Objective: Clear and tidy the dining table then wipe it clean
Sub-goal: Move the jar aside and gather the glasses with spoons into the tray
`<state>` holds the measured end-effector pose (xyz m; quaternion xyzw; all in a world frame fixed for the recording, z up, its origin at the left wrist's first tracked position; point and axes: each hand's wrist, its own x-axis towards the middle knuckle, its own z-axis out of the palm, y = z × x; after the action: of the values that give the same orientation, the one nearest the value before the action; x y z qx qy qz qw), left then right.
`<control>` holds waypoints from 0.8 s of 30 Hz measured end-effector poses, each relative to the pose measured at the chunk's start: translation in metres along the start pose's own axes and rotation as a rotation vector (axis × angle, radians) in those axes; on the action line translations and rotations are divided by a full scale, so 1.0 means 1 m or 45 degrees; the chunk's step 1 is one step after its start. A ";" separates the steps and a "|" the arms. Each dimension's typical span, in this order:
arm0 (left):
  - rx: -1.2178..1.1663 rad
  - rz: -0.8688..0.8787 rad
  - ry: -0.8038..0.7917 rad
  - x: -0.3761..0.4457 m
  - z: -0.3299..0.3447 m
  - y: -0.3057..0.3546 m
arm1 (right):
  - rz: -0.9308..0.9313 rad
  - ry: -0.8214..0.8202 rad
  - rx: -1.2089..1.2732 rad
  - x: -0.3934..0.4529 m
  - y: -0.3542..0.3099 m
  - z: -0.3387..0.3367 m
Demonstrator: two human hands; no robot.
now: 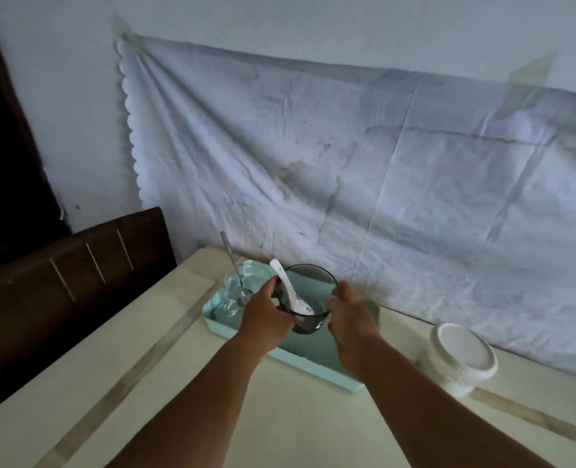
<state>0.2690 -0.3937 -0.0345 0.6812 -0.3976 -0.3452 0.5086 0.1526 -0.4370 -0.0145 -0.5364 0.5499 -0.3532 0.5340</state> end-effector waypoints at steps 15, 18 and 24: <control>0.231 -0.189 0.102 0.049 0.017 -0.052 | 0.203 -0.175 -0.085 0.046 0.031 0.018; 0.261 -0.176 0.115 0.049 0.019 -0.053 | 0.190 -0.201 -0.149 0.048 0.030 0.018; 0.284 -0.121 0.237 0.033 0.022 -0.030 | 0.010 0.027 -0.244 0.035 0.023 0.005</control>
<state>0.2698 -0.4272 -0.0711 0.7806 -0.3518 -0.2579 0.4476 0.1580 -0.4657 -0.0445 -0.5790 0.5889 -0.3026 0.4758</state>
